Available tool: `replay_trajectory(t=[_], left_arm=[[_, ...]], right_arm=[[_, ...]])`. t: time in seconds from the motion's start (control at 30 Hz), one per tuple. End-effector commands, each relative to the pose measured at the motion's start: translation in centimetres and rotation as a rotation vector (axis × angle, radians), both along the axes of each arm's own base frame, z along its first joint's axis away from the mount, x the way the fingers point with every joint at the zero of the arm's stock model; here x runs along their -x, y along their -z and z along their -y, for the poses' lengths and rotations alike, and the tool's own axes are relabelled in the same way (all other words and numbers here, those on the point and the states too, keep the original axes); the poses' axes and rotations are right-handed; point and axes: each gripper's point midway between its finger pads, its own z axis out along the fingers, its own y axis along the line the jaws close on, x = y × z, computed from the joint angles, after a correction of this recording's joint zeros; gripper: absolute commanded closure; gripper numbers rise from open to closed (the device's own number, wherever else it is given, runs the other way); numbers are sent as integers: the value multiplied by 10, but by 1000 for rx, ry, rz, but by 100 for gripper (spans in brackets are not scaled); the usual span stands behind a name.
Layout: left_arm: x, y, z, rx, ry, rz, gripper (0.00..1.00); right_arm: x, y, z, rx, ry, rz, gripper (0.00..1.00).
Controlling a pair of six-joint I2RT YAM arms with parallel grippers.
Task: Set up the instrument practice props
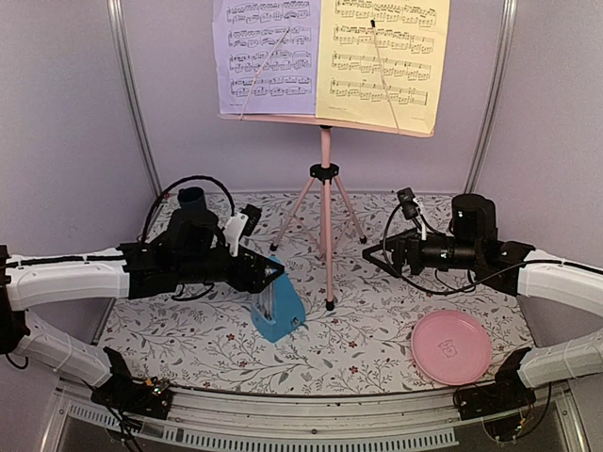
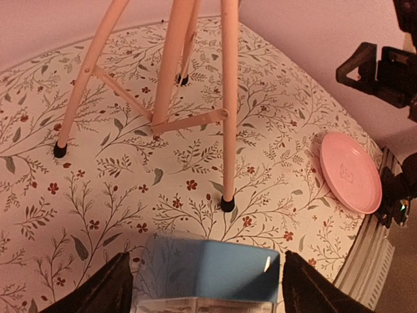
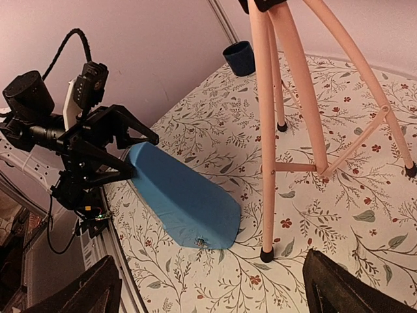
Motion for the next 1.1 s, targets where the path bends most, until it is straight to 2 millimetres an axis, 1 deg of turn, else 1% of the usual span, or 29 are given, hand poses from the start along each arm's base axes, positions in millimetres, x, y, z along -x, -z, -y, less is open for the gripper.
replay_trajectory(t=[0.0,0.03,0.07,0.13,0.17,0.23,0.27,0.3,0.37,0.4,0.47,0.5,0.57,0.63,0.67,0.73,0.8,0.97,1.07], left_arm=[[4,-16,18,84,41,18,10],[5,-18,19,88,50,23,5],[6,-23,18,91,55,32,3],[4,-33,10,107,48,52,2],[1,-40,3,125,33,59,2],[-9,-52,-20,167,-23,70,4],[-16,-57,-35,186,-63,77,6],[-26,-61,-56,200,-128,85,9],[-40,-55,-88,179,-247,67,16],[-45,-50,-99,159,-292,54,19],[-51,-38,-111,92,-351,28,23],[-53,-27,-116,49,-378,1,26],[-54,-1,-119,-7,-392,-58,33],[-53,26,-122,-46,-415,-108,49],[-53,40,-123,-64,-422,-131,54],[-50,66,-121,-79,-412,-181,61],[-45,86,-112,-61,-369,-228,66],[-37,111,-79,0,-226,-278,81],[-33,119,-63,-7,-159,-279,86]], right_arm=[[-3,-22,-6,-28,-12,66,1],[-2,-23,-6,-28,-13,70,1],[-2,-23,-5,-26,-13,71,1],[-2,-23,-4,-22,-7,74,1],[-2,-22,-3,-18,-4,73,1],[-1,-21,-3,-14,-4,74,1],[-1,-21,-3,-15,-5,73,1],[-1,-20,-3,-15,-6,71,1],[0,-20,-4,-17,-10,69,1],[0,-20,-5,-18,-12,68,1],[0,-19,-6,-19,-16,65,1],[0,-19,-6,-19,-18,63,1],[2,-19,-7,-18,-21,61,1],[3,-17,-7,-14,-24,56,1],[4,-16,-8,-14,-25,54,1],[5,-16,-9,-15,-33,48,1],[7,-14,-10,-13,-38,43,1],[9,-12,-11,-21,-36,34,1],[9,-12,-11,-20,-36,29,1]])
